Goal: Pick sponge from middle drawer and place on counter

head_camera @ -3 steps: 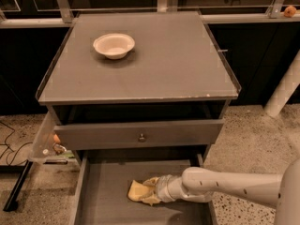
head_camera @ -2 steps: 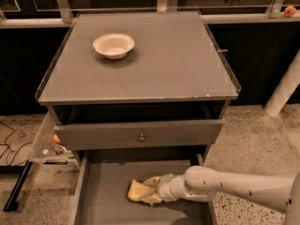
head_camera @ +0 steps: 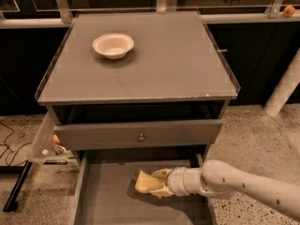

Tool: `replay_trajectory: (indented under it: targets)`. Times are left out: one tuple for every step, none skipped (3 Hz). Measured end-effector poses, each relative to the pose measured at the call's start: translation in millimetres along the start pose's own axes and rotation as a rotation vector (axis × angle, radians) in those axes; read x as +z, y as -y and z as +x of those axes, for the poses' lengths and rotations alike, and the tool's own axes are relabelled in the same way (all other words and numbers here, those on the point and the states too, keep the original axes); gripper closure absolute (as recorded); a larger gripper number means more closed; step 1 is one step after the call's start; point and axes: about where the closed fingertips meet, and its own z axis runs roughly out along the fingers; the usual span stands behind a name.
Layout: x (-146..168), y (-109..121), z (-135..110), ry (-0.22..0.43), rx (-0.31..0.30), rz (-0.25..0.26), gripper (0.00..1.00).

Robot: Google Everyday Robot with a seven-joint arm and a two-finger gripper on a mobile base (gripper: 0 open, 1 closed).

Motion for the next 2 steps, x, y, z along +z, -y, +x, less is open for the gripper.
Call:
replay_trajectory:
  targets:
    - [-64.5,12.4,-23.2,-0.025,-0.004,0.075,1.00]
    - [-132.4,20.4,-62.6,-0.074,-0.031,0.139,1.00]
